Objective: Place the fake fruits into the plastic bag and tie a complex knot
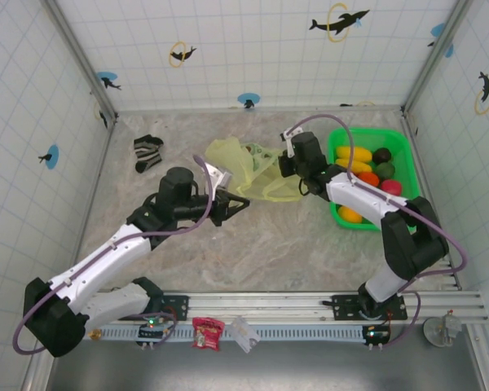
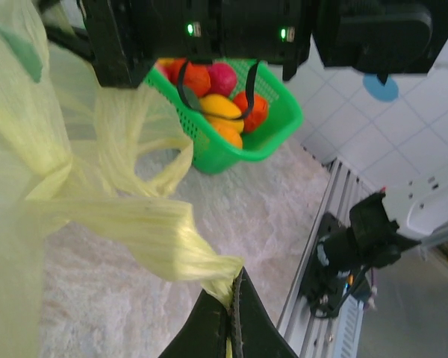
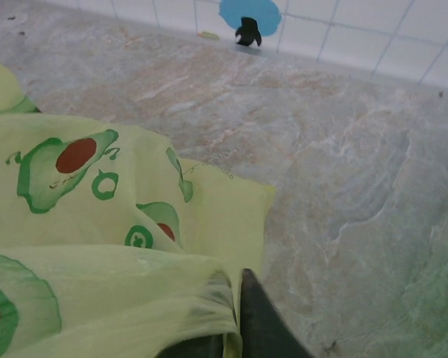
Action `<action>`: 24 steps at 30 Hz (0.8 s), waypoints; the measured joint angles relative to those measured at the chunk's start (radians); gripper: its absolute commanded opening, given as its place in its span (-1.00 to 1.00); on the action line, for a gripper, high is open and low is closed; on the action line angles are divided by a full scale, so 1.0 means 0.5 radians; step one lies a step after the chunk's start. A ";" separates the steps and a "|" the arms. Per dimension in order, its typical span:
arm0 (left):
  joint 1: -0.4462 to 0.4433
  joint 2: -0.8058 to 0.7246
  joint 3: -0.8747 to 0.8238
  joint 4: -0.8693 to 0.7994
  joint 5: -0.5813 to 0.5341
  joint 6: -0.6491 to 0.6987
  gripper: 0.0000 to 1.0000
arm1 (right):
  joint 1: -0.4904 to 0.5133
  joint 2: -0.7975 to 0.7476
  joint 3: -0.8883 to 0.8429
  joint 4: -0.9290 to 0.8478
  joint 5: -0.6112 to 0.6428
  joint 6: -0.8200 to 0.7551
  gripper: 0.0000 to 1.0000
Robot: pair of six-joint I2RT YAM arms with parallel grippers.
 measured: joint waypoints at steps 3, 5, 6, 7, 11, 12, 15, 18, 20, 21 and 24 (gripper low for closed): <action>0.000 0.001 0.000 0.097 -0.071 -0.085 -1.00 | 0.000 -0.005 -0.001 0.019 -0.059 0.021 0.25; 0.000 0.009 0.001 0.137 -0.146 -0.138 -1.00 | 0.002 -0.029 -0.003 0.023 -0.098 0.045 0.39; 0.000 0.022 0.006 0.153 -0.188 -0.167 -1.00 | 0.005 -0.061 -0.018 0.032 -0.123 0.050 0.41; 0.000 0.040 0.012 0.172 -0.221 -0.196 -1.00 | 0.008 -0.112 -0.048 0.038 -0.159 0.056 0.42; 0.000 0.120 0.064 0.225 -0.355 -0.310 -1.00 | 0.007 -0.443 -0.236 0.066 -0.410 0.078 0.45; 0.000 0.138 0.082 0.236 -0.380 -0.339 -1.00 | 0.002 -0.531 -0.278 0.073 -0.472 0.088 0.44; 0.000 0.179 0.130 0.282 -0.407 -0.410 -1.00 | -0.041 -0.774 -0.400 0.128 -0.623 0.153 0.39; 0.000 0.208 0.170 0.327 -0.414 -0.468 -1.00 | -0.152 -0.976 -0.513 0.178 -0.722 0.262 0.32; 0.000 0.220 0.185 0.343 -0.416 -0.500 -1.00 | -0.242 -1.053 -0.535 0.133 -0.698 0.345 0.30; 0.000 0.226 0.191 0.349 -0.417 -0.508 -1.00 | -0.288 -1.070 -0.526 0.084 -0.645 0.386 0.30; 0.000 0.238 0.198 0.354 -0.422 -0.522 -1.00 | -0.420 -1.035 -0.441 -0.189 -0.446 0.493 0.30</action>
